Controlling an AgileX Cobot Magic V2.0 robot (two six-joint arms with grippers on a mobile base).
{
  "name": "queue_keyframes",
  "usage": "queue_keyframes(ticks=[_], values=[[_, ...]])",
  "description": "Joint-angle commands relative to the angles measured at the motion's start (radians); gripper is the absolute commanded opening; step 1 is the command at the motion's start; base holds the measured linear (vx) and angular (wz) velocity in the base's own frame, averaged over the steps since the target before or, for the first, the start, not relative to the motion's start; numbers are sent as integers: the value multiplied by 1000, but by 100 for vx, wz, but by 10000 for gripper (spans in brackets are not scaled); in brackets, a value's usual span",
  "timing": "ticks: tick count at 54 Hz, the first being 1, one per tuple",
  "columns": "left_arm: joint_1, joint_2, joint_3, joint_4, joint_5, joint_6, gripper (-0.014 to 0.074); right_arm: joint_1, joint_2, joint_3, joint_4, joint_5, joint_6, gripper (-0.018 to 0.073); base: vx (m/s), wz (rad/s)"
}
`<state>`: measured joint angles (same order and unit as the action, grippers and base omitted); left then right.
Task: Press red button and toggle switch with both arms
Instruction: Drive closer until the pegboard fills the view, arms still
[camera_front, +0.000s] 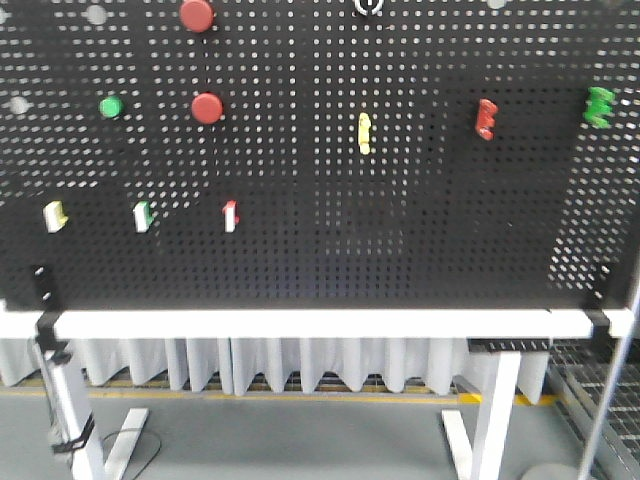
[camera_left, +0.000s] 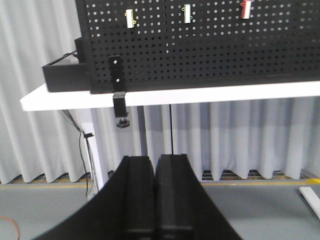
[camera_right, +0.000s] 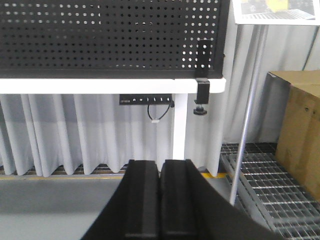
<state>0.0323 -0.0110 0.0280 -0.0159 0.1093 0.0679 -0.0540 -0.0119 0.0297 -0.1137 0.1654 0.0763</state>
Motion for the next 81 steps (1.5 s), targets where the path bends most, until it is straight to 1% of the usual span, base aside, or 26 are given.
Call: queue_keyframes(ticks=[1, 37, 69, 81], values=[[-2, -6, 3, -1, -85, -9, 2, 0, -3, 6, -7, -78, -3, 2, 38, -1], [-2, -6, 3, -1, -85, -9, 2, 0, -3, 6, -7, -78, -3, 2, 27, -1], [-2, -6, 3, -1, -85, -9, 2, 0, -3, 6, -7, -78, -3, 2, 5, 0], [-2, -6, 3, -1, -88, -12, 2, 0, -3, 6, -48, -79, -14, 2, 0, 0]])
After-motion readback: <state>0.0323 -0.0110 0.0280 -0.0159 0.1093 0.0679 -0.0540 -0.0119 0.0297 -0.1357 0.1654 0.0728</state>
